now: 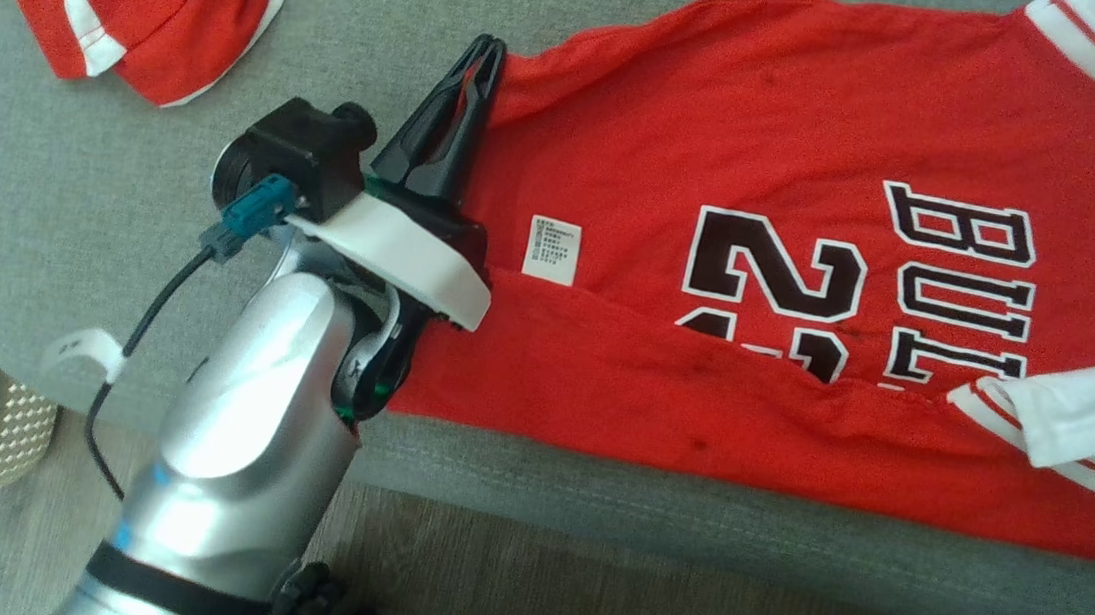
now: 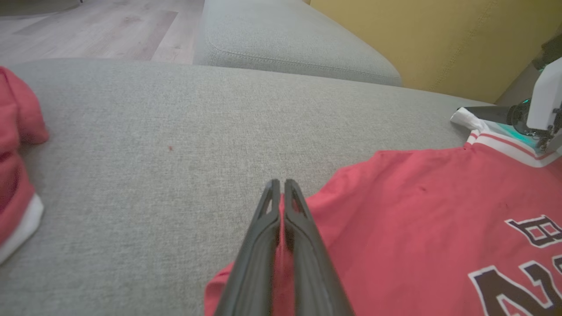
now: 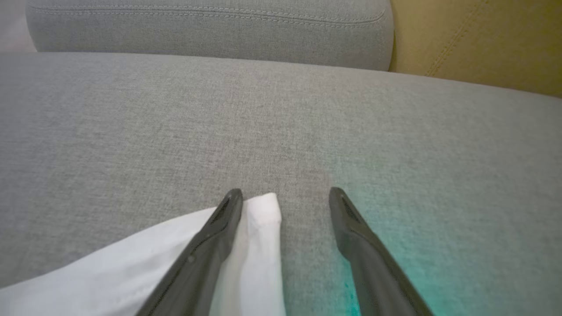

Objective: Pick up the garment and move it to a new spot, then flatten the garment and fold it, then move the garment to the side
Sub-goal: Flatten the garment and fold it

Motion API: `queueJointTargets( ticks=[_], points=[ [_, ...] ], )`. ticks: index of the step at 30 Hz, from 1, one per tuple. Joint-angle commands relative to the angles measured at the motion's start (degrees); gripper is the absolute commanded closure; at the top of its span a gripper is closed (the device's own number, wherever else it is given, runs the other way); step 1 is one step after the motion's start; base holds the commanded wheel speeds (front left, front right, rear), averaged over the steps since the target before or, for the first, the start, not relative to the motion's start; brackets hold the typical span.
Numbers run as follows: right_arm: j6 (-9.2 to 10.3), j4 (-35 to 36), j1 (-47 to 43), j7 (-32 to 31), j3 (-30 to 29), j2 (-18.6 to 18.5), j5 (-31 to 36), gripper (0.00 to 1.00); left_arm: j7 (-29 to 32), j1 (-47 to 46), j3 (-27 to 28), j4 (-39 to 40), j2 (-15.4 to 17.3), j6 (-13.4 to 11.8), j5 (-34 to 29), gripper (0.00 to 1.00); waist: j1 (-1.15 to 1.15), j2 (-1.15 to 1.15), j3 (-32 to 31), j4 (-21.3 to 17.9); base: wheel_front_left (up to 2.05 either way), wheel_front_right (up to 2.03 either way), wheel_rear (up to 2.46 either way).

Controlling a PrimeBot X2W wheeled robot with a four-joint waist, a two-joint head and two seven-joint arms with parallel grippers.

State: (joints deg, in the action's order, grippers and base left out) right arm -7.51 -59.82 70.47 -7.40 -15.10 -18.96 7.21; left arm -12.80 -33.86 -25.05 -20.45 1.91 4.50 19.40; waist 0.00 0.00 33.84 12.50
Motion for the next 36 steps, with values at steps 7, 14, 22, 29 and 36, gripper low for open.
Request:
queueJointTargets(
  ticks=[7,14,22,29,36],
  points=[
    [0.02,-3.5,1.4,-0.3,-0.2,1.5,2.1,1.00,-1.1,-2.2,1.3,0.3,1.0,-1.0,1.0,1.00,0.00,0.00,0.0,-0.1,0.00,0.00,0.00],
    [0.02,-5.2,1.7,2.6,-0.2,2.1,2.6,1.00,-1.4,-2.4,1.7,-1.3,1.4,-1.3,1.2,1.00,0.00,0.00,-1.6,-1.5,0.00,0.00,0.00],
    [0.02,-7.2,1.4,9.6,2.4,4.8,0.3,1.00,-1.7,-2.1,3.0,-3.8,2.6,-2.0,1.7,1.00,0.00,0.00,-5.6,-4.4,0.00,0.00,0.00],
    [0.02,-8.7,0.3,13.8,7.0,7.1,-5.0,1.00,-1.9,-0.9,4.7,-6.3,4.7,-3.0,2.1,1.00,0.00,0.00,-10.4,-8.1,0.00,0.00,0.00],
    [0.02,-8.0,-4.2,13.8,13.7,9.8,-14.0,1.00,-2.0,4.0,6.8,-7.4,7.4,-4.2,2.7,1.00,0.00,0.00,-16.1,-12.0,0.00,0.00,0.00]
  ],
)
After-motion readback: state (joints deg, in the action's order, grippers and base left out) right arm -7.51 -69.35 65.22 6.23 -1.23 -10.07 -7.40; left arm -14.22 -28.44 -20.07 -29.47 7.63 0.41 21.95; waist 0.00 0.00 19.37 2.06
